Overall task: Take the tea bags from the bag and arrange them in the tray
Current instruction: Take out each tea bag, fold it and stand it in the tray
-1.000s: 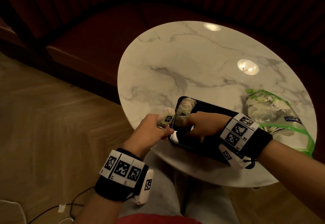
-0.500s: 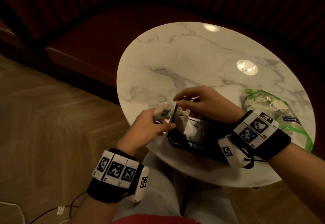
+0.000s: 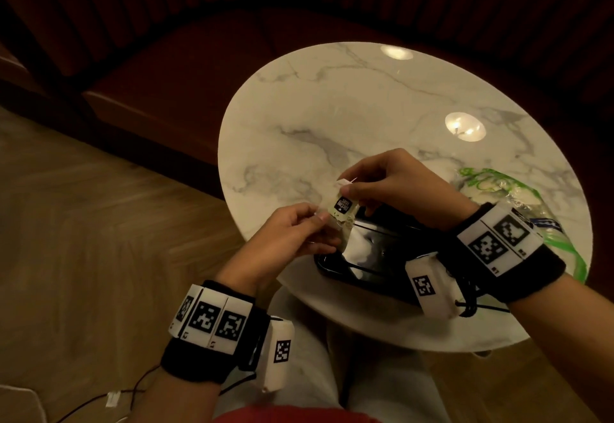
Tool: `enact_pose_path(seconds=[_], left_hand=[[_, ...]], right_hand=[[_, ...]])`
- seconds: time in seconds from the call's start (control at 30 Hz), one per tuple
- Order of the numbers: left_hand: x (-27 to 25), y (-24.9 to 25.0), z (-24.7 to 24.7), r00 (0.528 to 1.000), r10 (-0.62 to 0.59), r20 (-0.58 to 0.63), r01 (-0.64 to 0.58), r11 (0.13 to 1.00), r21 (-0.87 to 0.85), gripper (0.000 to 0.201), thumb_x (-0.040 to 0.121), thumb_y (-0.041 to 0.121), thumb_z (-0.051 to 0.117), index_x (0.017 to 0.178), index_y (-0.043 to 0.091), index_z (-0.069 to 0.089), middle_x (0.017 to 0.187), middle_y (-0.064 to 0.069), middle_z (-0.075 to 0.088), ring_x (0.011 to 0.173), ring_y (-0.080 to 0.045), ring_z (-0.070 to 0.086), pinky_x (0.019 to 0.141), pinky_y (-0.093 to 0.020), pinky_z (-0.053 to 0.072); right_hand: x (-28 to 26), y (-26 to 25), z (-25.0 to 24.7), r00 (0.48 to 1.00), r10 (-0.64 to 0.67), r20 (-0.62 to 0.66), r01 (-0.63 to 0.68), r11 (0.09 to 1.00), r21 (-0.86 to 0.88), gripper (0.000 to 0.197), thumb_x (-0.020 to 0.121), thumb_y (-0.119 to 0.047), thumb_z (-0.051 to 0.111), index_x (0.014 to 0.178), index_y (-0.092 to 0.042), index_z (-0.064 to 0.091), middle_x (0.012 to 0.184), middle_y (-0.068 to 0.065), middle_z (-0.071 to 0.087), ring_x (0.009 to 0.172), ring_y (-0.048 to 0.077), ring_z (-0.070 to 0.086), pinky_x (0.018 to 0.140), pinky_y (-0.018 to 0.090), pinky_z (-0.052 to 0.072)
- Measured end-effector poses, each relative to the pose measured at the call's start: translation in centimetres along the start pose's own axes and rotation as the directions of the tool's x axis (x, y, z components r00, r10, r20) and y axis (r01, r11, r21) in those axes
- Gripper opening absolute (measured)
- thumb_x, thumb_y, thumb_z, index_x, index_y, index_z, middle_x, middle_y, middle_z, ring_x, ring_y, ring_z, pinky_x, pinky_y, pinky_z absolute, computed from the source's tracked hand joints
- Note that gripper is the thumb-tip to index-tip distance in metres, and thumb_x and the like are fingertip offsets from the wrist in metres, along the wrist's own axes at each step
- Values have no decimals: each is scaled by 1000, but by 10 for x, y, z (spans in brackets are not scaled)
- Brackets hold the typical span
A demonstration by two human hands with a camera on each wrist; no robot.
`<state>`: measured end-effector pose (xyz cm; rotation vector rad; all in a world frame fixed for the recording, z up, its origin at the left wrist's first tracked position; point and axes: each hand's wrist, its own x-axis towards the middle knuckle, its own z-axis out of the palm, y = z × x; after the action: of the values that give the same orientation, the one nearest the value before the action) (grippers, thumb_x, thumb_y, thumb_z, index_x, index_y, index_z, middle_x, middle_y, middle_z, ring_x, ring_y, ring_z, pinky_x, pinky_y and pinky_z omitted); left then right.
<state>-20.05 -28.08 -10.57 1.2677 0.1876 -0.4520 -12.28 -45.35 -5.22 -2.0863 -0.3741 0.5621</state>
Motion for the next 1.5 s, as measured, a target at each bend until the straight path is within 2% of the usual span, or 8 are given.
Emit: enact_pose_path(seconds=[0.23, 0.57, 0.8, 0.97, 1.07, 1.2, 1.37, 1.5], left_hand=[[2, 1, 3, 995, -26, -99, 6, 982, -190, 18, 98, 11, 52, 104, -1, 64, 75, -12, 69, 62, -13, 68, 60, -18, 57], [5, 1, 4, 985, -15, -173, -18, 982, -190, 21, 97, 12, 55, 107, -5, 63, 76, -9, 71, 62, -11, 68, 62, -19, 58], [9, -9, -5, 948, 114, -299, -22, 956, 293, 22, 101, 25, 51, 110, 13, 66, 96, 4, 66, 94, -11, 59, 85, -26, 48], [12, -17, -9, 973, 75, -220, 35, 890, 455, 32, 97, 19, 59, 128, 12, 61, 111, 1, 63, 104, -14, 61, 101, -36, 48], [14, -21, -8, 980, 45, -192, 55, 871, 487, 35, 95, 13, 60, 131, 11, 60, 106, 1, 64, 102, -22, 64, 97, -40, 51], [14, -25, -7, 977, 36, -210, 75, 864, 499, 35, 96, 6, 58, 129, 14, 60, 101, 1, 65, 93, -28, 67, 77, -34, 57], [14, -27, -9, 974, 67, -215, 53, 860, 507, 29, 96, 11, 58, 124, 15, 64, 100, 1, 67, 84, -18, 66, 66, -26, 57], [15, -26, -7, 978, 59, -198, 53, 855, 515, 34, 93, 10, 64, 126, 14, 63, 102, -2, 68, 88, -29, 69, 73, -34, 60]], right_hand=[[1, 3, 6, 993, 118, -7, -115, 974, 193, 36, 89, -7, 67, 123, -5, 55, 79, 19, 67, 64, 20, 67, 64, 31, 59], [-3, 5, 8, 997, 71, -41, -64, 984, 167, 32, 90, -7, 67, 119, -3, 56, 74, 11, 65, 65, 20, 67, 65, 29, 60], [-2, 12, -2, 999, 49, -2, -49, 999, 2, 17, 87, -10, 70, 103, -5, 67, 83, 12, 73, 75, 25, 72, 69, 29, 60], [-2, 19, -6, 983, 69, 168, -17, 956, -294, 11, 88, -19, 70, 95, -11, 72, 77, 4, 74, 64, 6, 66, 60, 15, 51], [1, 24, -2, 949, 120, 291, 10, 913, -408, 12, 88, -21, 71, 98, -14, 73, 82, -1, 73, 67, 1, 63, 63, 17, 53], [8, 33, 11, 913, 165, 374, 30, 885, -464, 15, 90, -32, 67, 96, -19, 72, 82, -8, 72, 69, -1, 66, 67, 16, 53], [19, 42, 24, 961, 90, 262, 65, 847, -528, 18, 92, -30, 65, 97, -14, 73, 69, -14, 63, 53, -8, 58, 56, 6, 44], [21, 45, 24, 985, 33, 167, 45, 895, -443, 12, 89, -20, 69, 96, -10, 71, 74, -3, 69, 56, 4, 67, 61, 19, 56]])
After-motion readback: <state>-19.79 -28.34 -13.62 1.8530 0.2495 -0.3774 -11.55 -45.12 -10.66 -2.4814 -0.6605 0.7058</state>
